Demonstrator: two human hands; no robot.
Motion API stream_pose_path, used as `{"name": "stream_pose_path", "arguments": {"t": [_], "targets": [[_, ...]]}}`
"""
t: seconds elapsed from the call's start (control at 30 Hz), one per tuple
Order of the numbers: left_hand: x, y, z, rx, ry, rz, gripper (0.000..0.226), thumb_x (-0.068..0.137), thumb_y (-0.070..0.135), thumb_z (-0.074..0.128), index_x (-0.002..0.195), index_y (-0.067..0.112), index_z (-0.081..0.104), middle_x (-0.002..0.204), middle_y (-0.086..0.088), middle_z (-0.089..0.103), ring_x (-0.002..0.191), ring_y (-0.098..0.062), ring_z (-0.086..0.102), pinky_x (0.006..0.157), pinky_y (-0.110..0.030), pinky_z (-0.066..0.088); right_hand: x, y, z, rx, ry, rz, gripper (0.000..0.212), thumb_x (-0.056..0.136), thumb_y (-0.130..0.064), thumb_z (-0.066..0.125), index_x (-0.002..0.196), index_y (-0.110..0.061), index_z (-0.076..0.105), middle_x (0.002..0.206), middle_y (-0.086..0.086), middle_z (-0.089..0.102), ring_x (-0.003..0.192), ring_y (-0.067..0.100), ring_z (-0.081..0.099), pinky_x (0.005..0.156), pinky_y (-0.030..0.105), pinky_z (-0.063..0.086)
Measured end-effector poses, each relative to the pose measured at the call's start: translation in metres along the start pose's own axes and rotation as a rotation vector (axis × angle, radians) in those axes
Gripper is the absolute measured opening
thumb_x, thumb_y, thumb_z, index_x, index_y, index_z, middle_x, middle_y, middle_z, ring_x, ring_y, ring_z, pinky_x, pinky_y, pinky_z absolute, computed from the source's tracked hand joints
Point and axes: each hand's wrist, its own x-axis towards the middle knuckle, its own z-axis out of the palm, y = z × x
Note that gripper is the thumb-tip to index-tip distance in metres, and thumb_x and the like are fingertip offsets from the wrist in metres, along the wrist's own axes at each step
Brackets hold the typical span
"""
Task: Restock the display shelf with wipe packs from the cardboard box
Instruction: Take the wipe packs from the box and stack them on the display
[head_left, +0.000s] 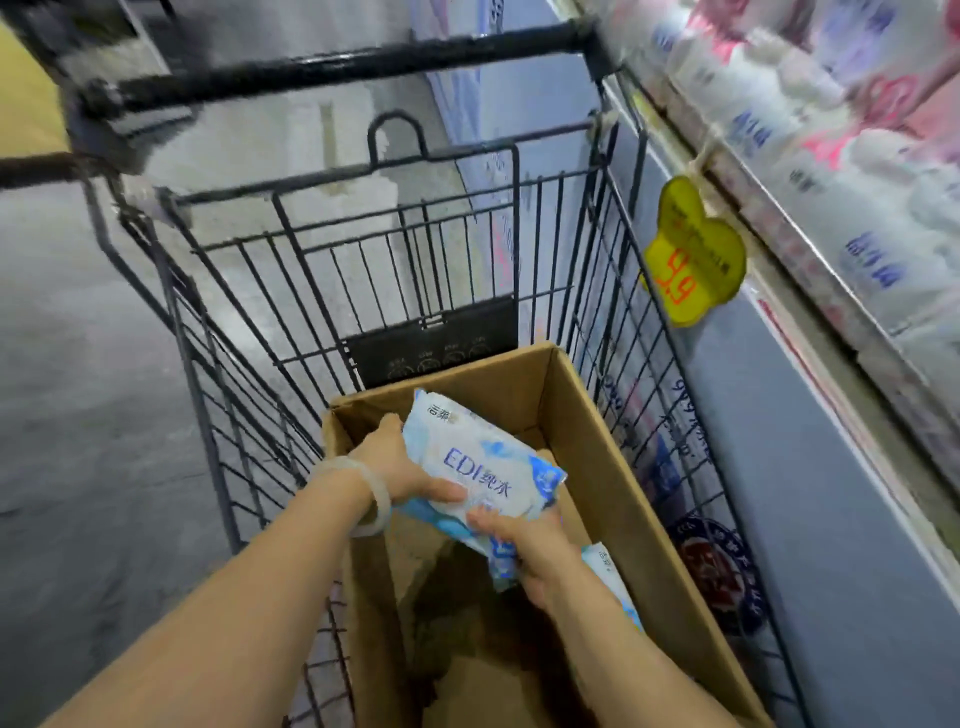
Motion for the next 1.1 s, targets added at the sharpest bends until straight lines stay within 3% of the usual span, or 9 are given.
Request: {"name": "stream_pose_path", "arguments": {"t": [0.07, 0.13, 0.2, 0.3, 0.43, 0.53, 0.7, 0.97, 1.1], "targets": [[-0.028, 0.005, 0.0, -0.118, 0.039, 0.054, 0.103, 0.048, 0.052, 0.09, 0.126, 0.005, 0.04, 0.122, 0.006, 0.054, 0.111, -0.014, 0.055, 0.086, -0.026, 0.049, -0.017, -0.041, -0.007, -0.196, -0.059, -0.077, 0.059, 0.049, -0.003, 0.087, 0.104, -0.006, 0.065, 0.108, 0.016, 0.073, 0.073, 0.016, 0.072, 0.058, 0.027, 0.057], [-0.043, 0.002, 0.003, -0.231, 0.087, 0.14, 0.11, 0.032, 0.066, 0.087, 0.123, 0.014, 0.054, 0.121, 0.006, 0.064, 0.106, -0.014, 0.063, 0.088, -0.034, 0.056, -0.03, -0.074, -0.008, -0.403, -0.013, -0.16, 0.089, 0.028, -0.027, 0.096, 0.11, -0.012, 0.063, 0.109, 0.012, 0.07, 0.088, 0.02, 0.07, 0.056, 0.027, 0.056], [-0.073, 0.007, 0.001, -0.364, 0.119, 0.218, 0.089, 0.043, 0.051, 0.091, 0.119, 0.016, 0.062, 0.118, 0.001, 0.068, 0.106, -0.019, 0.066, 0.093, -0.041, 0.054, -0.034, -0.089, -0.007, -0.486, -0.001, -0.258, 0.114, 0.017, -0.044, 0.097, 0.119, -0.014, 0.056, 0.116, 0.011, 0.065, 0.099, 0.025, 0.068, 0.065, 0.034, 0.061], [-0.126, 0.017, -0.001, -0.502, 0.22, 0.298, 0.063, 0.059, 0.021, 0.089, 0.116, 0.009, 0.066, 0.113, -0.006, 0.071, 0.103, -0.02, 0.068, 0.094, -0.042, 0.054, -0.058, -0.104, 0.001, -0.535, -0.051, -0.354, 0.111, 0.018, -0.039, 0.099, 0.118, -0.016, 0.058, 0.118, 0.014, 0.065, 0.098, 0.029, 0.069, 0.077, 0.042, 0.061], [-0.188, 0.012, 0.001, -0.573, 0.314, 0.311, 0.083, 0.039, 0.045, 0.093, 0.109, 0.008, 0.068, 0.103, -0.006, 0.074, 0.095, -0.02, 0.072, 0.086, -0.043, 0.058, -0.09, -0.103, 0.003, -0.552, -0.163, -0.43, 0.112, 0.016, -0.044, 0.099, 0.116, -0.015, 0.057, 0.119, 0.015, 0.062, 0.098, 0.031, 0.069, 0.075, 0.043, 0.061], [-0.237, 0.011, 0.015, -0.582, 0.367, 0.379, 0.036, 0.062, 0.014, 0.088, 0.093, 0.016, 0.07, 0.089, 0.0, 0.076, 0.083, -0.012, 0.072, 0.069, -0.025, 0.06, -0.145, -0.103, -0.004, -0.578, -0.212, -0.464, 0.113, 0.017, -0.047, 0.098, 0.117, -0.021, 0.053, 0.12, 0.013, 0.06, 0.1, 0.031, 0.067, 0.076, 0.042, 0.061], [-0.324, 0.014, 0.061, -0.607, 0.437, 0.499, 0.031, 0.067, 0.008, 0.083, 0.087, 0.025, 0.068, 0.075, 0.014, 0.071, 0.067, 0.007, 0.068, 0.058, -0.011, 0.055, -0.261, -0.09, -0.036, -0.593, -0.244, -0.565, 0.102, 0.03, -0.037, 0.099, 0.118, -0.016, 0.052, 0.115, 0.012, 0.065, 0.098, 0.028, 0.069, 0.076, 0.044, 0.061], [-0.426, 0.024, 0.144, -0.579, 0.448, 0.552, 0.063, 0.057, 0.018, 0.09, 0.113, 0.008, 0.064, 0.097, 0.002, 0.074, 0.083, -0.005, 0.072, 0.065, -0.016, 0.058, -0.39, -0.049, -0.126, -0.512, -0.313, -0.595, 0.106, 0.029, -0.031, 0.097, 0.123, -0.011, 0.051, 0.113, 0.013, 0.069, 0.097, 0.027, 0.071, 0.079, 0.044, 0.061], [-0.461, 0.058, 0.18, -0.49, 0.442, 0.6, 0.046, 0.063, 0.016, 0.087, 0.106, 0.011, 0.07, 0.098, 0.001, 0.075, 0.087, -0.009, 0.072, 0.074, -0.023, 0.059, -0.439, -0.051, -0.179, -0.439, -0.319, -0.613, 0.066, 0.063, 0.004, 0.084, 0.121, -0.002, 0.055, 0.11, 0.018, 0.071, 0.091, 0.026, 0.072, 0.068, 0.03, 0.061]]}}
